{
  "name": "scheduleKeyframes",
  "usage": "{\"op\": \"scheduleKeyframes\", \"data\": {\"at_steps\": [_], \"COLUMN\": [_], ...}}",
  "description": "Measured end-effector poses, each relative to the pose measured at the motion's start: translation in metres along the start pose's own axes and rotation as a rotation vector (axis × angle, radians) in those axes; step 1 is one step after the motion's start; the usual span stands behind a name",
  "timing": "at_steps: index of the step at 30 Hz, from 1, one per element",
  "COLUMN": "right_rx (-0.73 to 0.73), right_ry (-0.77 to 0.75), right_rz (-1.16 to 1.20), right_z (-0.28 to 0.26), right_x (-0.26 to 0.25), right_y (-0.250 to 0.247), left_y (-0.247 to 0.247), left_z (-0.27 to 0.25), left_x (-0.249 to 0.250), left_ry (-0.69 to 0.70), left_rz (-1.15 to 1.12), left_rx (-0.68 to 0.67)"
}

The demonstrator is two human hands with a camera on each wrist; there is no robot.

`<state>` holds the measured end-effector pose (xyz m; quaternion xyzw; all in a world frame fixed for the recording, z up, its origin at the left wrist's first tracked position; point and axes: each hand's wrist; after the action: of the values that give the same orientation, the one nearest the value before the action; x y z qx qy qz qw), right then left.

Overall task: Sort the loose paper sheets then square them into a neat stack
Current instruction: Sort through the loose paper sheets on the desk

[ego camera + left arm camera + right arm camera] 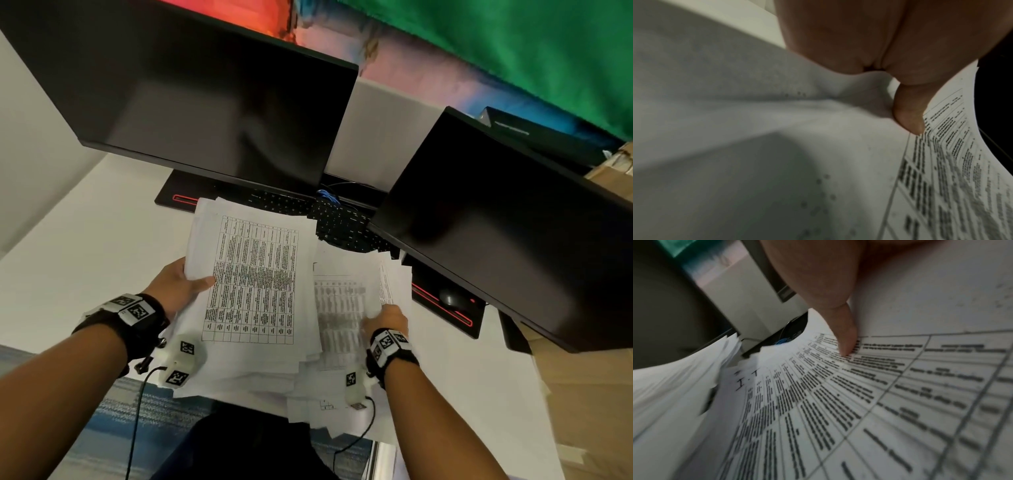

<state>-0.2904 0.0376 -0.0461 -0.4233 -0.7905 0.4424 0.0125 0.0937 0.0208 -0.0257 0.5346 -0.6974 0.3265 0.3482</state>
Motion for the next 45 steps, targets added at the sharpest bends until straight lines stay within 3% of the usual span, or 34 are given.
{"op": "scheduleKeyframes", "data": {"at_steps": [2,5,9,12,17,20,26,30,32,35,38,43,45], "right_rx": [0.039,-0.056,-0.137,-0.131,-0.072,-0.017,0.289,0.441,0.412,0.259,0.096,-0.110,-0.177], "right_ry": [0.029,0.040,0.021,0.066,0.115,-0.030,-0.382,-0.573,-0.626,-0.635,-0.528,-0.301,-0.222], "right_rz": [-0.099,-0.285,-0.267,-0.198,0.152,0.171,0.020,0.116,0.288,0.499,0.606,0.470,0.339], "right_z": [0.011,0.022,0.019,0.008,-0.004,-0.021,-0.085,-0.131,-0.144,-0.140,-0.112,-0.047,-0.025], "right_x": [0.006,0.009,0.005,0.003,0.000,-0.007,-0.053,-0.076,-0.080,-0.077,-0.071,-0.054,-0.044], "right_y": [-0.016,-0.031,-0.023,-0.006,-0.003,-0.023,-0.105,-0.158,-0.170,-0.161,-0.127,-0.061,-0.037], "left_y": [-0.005,-0.011,-0.013,-0.014,-0.016,-0.010,0.022,0.046,0.055,0.063,0.063,0.043,0.044], "left_z": [0.001,0.002,0.005,0.008,0.011,0.009,0.014,0.022,0.024,0.023,0.020,0.012,0.017], "left_x": [-0.002,-0.007,-0.012,-0.016,-0.017,-0.012,-0.010,-0.004,-0.003,-0.003,0.003,0.008,0.005], "left_ry": [-0.006,-0.019,-0.033,-0.045,-0.057,-0.074,-0.073,-0.071,-0.047,-0.007,-0.028,-0.266,-0.278], "left_rz": [0.017,0.020,0.013,0.028,0.071,0.062,0.079,0.327,0.386,0.388,0.062,-0.380,-0.398], "left_rx": [-0.004,-0.007,-0.013,-0.011,-0.013,-0.041,-0.107,-0.091,-0.083,-0.058,-0.062,-0.142,-0.176]}}
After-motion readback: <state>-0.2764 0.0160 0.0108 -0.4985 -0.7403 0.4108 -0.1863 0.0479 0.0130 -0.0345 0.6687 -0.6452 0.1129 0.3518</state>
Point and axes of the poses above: each hand's wrist, its own z-axis towards the middle knuckle, its own y-axis out of the palm, x = y × z, and after that the axes turned 13 degrees about -x, right-handed
